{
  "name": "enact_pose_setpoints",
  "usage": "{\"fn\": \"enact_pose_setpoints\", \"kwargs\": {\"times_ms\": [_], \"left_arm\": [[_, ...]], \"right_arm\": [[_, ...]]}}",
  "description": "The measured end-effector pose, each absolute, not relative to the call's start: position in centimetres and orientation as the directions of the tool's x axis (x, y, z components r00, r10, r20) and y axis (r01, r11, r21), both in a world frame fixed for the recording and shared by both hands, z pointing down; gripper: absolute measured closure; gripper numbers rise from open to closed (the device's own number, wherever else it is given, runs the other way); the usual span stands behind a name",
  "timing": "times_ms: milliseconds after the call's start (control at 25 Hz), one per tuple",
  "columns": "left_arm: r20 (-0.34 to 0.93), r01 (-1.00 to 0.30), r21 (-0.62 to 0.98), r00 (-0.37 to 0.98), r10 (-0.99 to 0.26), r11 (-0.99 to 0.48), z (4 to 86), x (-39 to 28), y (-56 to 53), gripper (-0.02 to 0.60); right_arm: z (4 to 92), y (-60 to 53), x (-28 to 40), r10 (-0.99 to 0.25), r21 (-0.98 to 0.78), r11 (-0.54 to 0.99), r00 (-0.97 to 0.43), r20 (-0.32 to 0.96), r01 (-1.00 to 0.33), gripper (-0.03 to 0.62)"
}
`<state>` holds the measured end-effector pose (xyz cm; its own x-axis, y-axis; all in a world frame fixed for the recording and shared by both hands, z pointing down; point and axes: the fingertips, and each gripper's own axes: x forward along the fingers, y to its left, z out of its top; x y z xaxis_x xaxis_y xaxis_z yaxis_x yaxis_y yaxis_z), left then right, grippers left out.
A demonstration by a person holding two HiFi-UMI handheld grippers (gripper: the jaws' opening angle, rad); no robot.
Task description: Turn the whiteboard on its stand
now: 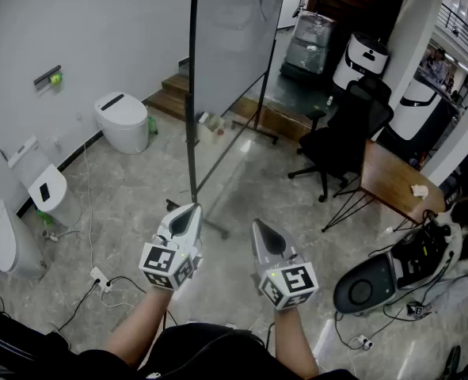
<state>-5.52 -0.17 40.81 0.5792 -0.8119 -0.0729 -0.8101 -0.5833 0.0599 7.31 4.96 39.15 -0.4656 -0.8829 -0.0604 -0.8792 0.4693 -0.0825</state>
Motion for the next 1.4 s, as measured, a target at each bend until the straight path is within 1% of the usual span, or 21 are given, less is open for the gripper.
{"fn": "enact_pose_setpoints", "kwargs": {"times_ms": [320,800,1040,1240,1400], "left_arm": [[-0.077,-0.815,0.057,0.573,-0.816,-0.577,39.6,-4.9,0.0,0.575],[-0.046,-0.846,0.042,0.530,-0.847,-0.532,41.2,-5.1,-0.7,0.578],[-0.039,-0.852,0.062,0.518,-0.854,-0.520,41.1,-5.1,-0.9,0.578],[-0.058,-0.850,0.062,0.520,-0.852,-0.523,41.3,-4.8,-0.7,0.577],[-0.049,-0.862,0.045,0.503,-0.863,-0.505,41.5,-4.2,-0.6,0.577]], "right_arm": [[39.6,4.7,7.9,-0.888,-0.087,0.461,-0.458,-0.049,-0.883,0.586],[40.2,3.5,8.9,-0.897,-0.085,0.442,-0.440,-0.049,-0.893,0.586],[39.6,3.2,9.1,-0.887,-0.087,0.462,-0.458,-0.062,-0.883,0.586],[39.8,3.2,9.5,-0.878,-0.096,0.479,-0.475,-0.065,-0.873,0.586],[39.7,3.3,10.1,-0.866,-0.087,0.500,-0.496,-0.065,-0.862,0.586]]}}
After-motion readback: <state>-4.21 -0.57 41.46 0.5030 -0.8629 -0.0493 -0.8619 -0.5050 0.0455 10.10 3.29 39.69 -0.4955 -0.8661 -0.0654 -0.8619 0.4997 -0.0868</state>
